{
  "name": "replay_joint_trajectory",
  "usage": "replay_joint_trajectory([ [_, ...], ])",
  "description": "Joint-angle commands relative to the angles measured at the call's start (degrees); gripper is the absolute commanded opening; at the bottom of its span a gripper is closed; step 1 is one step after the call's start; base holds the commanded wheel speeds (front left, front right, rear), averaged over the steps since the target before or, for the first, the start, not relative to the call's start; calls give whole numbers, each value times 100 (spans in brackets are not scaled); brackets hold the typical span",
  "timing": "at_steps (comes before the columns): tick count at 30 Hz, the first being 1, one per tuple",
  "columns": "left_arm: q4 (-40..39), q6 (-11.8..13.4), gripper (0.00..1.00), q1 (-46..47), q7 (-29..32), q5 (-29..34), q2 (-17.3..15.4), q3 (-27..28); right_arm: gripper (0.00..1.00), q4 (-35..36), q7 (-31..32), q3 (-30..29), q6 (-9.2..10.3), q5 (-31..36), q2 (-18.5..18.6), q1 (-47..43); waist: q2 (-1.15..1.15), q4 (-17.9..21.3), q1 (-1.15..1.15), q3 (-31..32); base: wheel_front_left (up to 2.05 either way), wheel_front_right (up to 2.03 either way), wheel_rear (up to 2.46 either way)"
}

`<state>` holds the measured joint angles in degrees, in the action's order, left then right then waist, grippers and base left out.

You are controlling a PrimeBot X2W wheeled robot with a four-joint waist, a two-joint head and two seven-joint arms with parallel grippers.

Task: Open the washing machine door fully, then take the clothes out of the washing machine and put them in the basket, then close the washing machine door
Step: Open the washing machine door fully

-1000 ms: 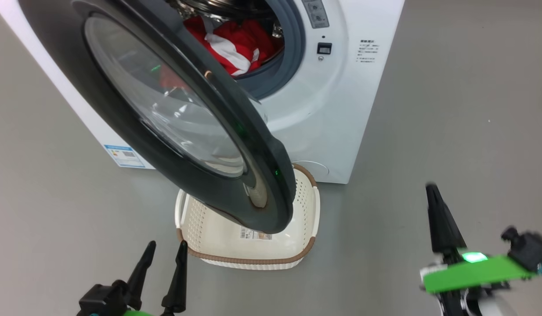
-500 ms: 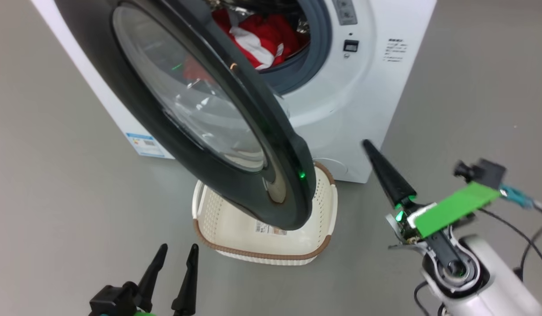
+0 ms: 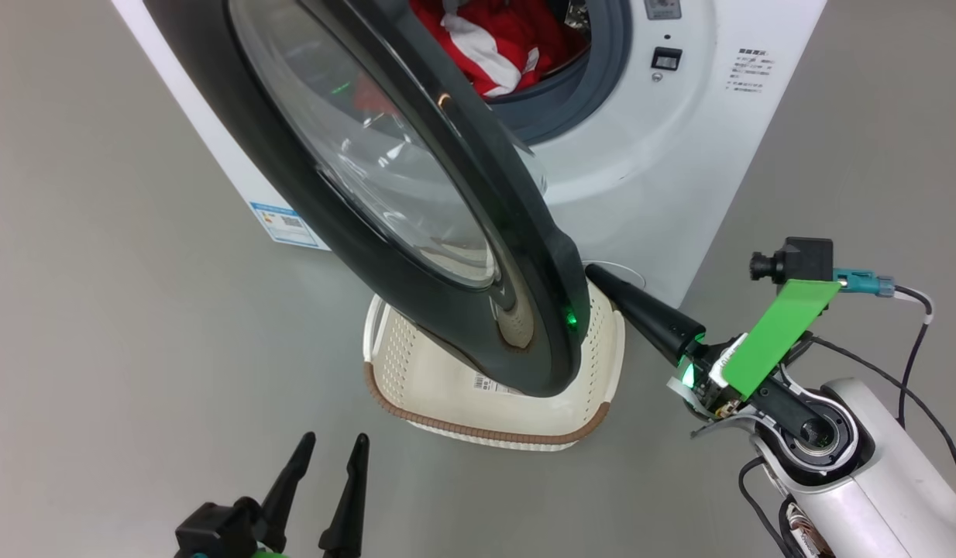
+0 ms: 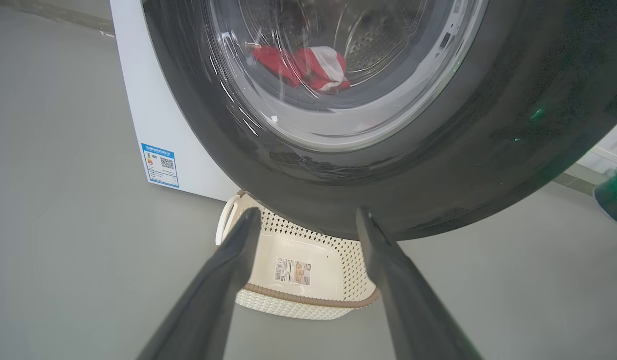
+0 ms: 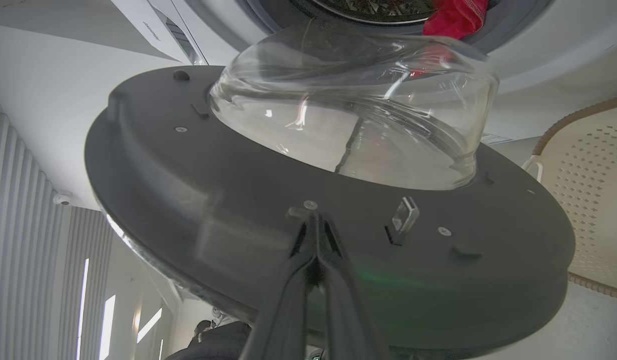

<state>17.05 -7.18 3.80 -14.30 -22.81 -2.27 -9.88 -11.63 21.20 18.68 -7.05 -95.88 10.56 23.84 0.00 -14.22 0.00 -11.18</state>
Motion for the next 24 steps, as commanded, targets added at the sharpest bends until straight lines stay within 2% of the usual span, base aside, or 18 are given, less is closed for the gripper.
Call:
replay_joint_trajectory([
  [1, -111, -31, 100, 160, -70, -40, -61, 144, 0, 124, 57, 11, -44, -31, -54, 160, 0, -20, 0, -18, 0, 0, 0],
  [13, -86, -31, 100, 146, -70, -106, -61, 119, 0, 175, 916, 133, -44, 207, -434, -163, 0, -267, 0, 134, 0, 0, 0],
  [24, -155, -31, 100, -24, -70, -49, -61, 221, 0, 210, 1208, 245, -44, 281, -644, -439, 0, -806, 0, 370, 0, 0, 0],
])
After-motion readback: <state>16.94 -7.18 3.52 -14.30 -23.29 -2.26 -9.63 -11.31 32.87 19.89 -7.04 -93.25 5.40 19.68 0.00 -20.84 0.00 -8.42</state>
